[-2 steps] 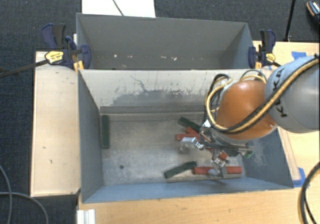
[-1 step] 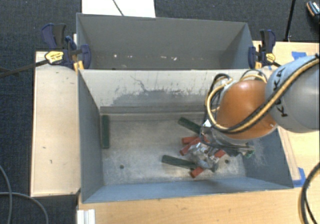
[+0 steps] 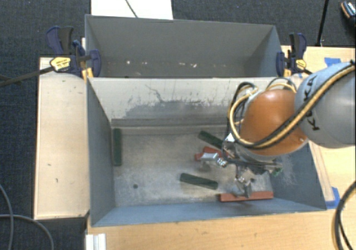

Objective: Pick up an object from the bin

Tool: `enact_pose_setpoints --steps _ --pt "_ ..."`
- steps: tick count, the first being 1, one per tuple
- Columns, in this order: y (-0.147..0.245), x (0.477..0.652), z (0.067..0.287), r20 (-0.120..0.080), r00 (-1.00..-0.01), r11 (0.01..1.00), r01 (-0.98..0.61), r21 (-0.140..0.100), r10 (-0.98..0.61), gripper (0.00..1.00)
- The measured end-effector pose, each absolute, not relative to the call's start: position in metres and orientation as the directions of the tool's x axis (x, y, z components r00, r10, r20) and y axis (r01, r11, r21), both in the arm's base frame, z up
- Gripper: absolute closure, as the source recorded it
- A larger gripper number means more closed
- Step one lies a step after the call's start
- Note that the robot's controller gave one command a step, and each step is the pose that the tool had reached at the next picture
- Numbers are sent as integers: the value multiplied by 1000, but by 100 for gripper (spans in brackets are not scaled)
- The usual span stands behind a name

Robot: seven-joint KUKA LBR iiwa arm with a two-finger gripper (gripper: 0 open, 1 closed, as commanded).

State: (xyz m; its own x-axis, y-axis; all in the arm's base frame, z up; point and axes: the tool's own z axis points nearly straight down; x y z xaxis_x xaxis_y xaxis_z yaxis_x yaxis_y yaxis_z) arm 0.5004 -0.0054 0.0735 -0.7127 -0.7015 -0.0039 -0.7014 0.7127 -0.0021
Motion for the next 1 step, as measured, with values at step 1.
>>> enact_pose_setpoints --steps 1 --pt "91 497 72 -12 -517 517 -856 -7 -856 0"
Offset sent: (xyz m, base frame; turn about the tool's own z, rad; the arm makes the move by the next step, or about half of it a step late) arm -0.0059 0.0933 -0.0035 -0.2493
